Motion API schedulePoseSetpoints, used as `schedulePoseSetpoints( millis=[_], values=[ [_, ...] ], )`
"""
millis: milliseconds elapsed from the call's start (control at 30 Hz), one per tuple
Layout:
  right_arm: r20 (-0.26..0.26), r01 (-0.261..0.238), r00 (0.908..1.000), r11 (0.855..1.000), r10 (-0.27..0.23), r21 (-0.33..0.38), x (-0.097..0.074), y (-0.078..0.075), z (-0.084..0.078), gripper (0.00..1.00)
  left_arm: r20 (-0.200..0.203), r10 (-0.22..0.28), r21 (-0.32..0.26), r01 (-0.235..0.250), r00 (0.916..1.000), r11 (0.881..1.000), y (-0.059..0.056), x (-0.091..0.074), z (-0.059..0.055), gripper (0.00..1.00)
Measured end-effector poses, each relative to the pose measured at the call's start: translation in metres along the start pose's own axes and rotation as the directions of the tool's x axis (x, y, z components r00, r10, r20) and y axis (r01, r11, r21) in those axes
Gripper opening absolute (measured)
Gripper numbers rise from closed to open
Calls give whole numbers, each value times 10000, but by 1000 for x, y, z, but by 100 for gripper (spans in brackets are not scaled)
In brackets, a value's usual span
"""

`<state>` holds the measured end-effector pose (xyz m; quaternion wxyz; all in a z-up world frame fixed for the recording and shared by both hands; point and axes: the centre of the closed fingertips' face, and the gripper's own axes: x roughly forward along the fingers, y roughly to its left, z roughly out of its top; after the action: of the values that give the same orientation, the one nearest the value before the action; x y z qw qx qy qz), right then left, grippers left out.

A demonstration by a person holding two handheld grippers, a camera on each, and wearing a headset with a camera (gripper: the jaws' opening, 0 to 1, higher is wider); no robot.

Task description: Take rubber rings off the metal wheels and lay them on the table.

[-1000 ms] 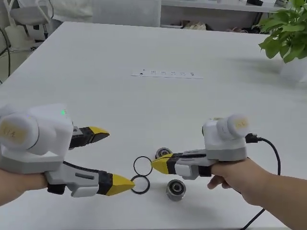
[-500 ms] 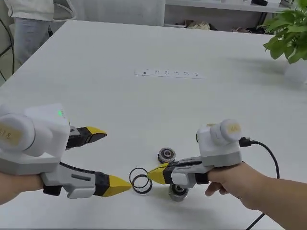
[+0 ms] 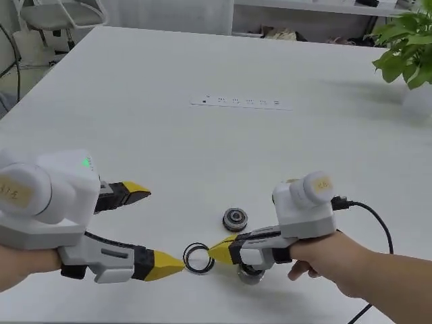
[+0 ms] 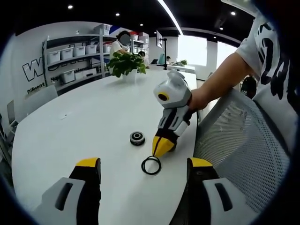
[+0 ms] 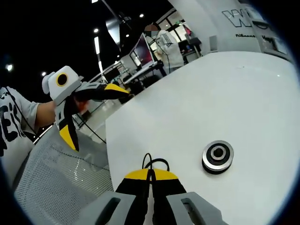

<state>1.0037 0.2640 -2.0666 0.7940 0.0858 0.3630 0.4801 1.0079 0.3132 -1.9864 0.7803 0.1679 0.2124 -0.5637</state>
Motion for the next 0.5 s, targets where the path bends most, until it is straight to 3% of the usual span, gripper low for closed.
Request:
schedulePoseSetpoints(
  millis=[500],
  values=[
    [-82,335,9994,9994,-334,108,0,-11,-4,0,-120,-63,-56,63,9999,10000,-1,3,-2,73]
  ],
)
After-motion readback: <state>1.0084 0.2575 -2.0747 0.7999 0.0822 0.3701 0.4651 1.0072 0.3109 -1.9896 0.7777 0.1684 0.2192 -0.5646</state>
